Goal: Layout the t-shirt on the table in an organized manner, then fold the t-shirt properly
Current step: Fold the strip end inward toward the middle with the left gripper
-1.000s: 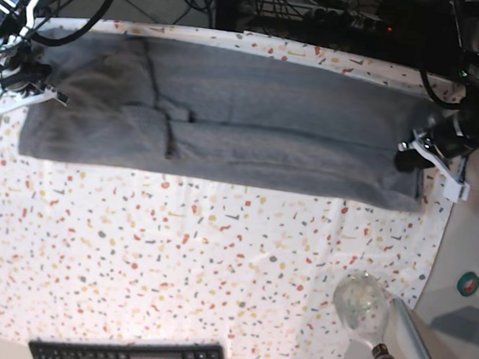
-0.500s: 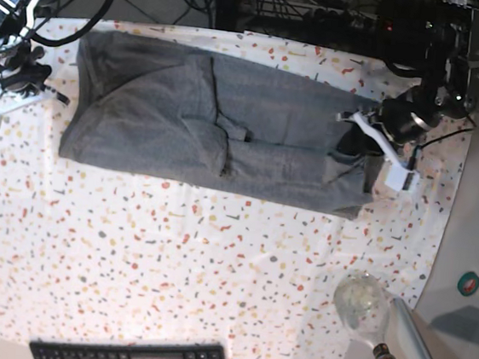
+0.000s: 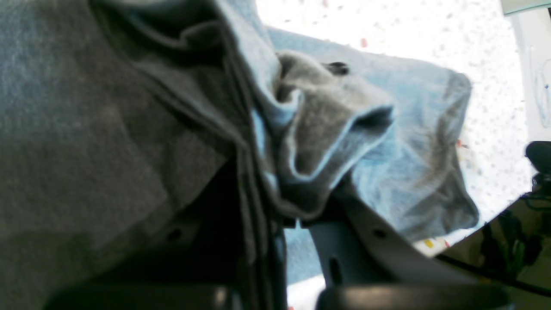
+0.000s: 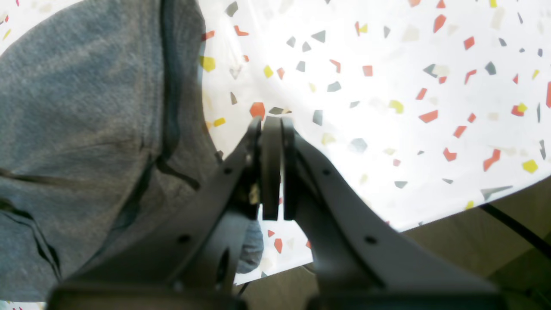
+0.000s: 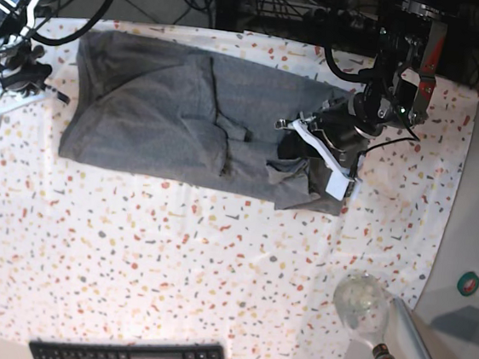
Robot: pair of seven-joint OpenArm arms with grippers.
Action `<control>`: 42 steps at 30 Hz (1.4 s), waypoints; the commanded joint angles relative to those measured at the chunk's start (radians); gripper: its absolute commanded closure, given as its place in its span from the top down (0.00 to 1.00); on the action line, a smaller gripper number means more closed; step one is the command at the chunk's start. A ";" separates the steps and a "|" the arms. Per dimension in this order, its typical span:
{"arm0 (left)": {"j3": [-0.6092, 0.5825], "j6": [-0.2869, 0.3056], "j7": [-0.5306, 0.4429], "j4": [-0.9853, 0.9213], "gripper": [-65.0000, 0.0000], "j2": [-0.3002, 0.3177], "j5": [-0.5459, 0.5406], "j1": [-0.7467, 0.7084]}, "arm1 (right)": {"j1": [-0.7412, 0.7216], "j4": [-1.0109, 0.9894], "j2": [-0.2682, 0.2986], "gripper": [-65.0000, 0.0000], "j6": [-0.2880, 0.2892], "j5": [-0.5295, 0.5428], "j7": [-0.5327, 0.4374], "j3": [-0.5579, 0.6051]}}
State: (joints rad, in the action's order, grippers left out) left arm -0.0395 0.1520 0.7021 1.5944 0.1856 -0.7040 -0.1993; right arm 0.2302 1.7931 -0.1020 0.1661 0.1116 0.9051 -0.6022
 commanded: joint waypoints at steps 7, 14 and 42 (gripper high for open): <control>-0.026 0.005 -0.015 -0.022 0.00 -0.001 -0.015 0.019 | -0.005 0.018 0.008 0.00 0.005 0.004 -0.016 -0.003; -0.027 0.005 -0.015 -0.024 0.00 -0.001 -0.015 0.019 | -0.007 0.018 0.008 0.00 0.005 0.004 -0.016 -0.003; -0.017 0.005 0.118 -0.024 0.00 0.001 -0.012 0.050 | -0.019 0.017 0.008 0.00 0.005 0.004 -0.016 -0.003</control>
State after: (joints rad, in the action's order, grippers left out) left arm -0.0597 0.1493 0.8310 1.5574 0.1856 -0.7033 -0.1581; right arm 0.2169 1.7931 -0.1020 0.1661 0.1112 0.9051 -0.6025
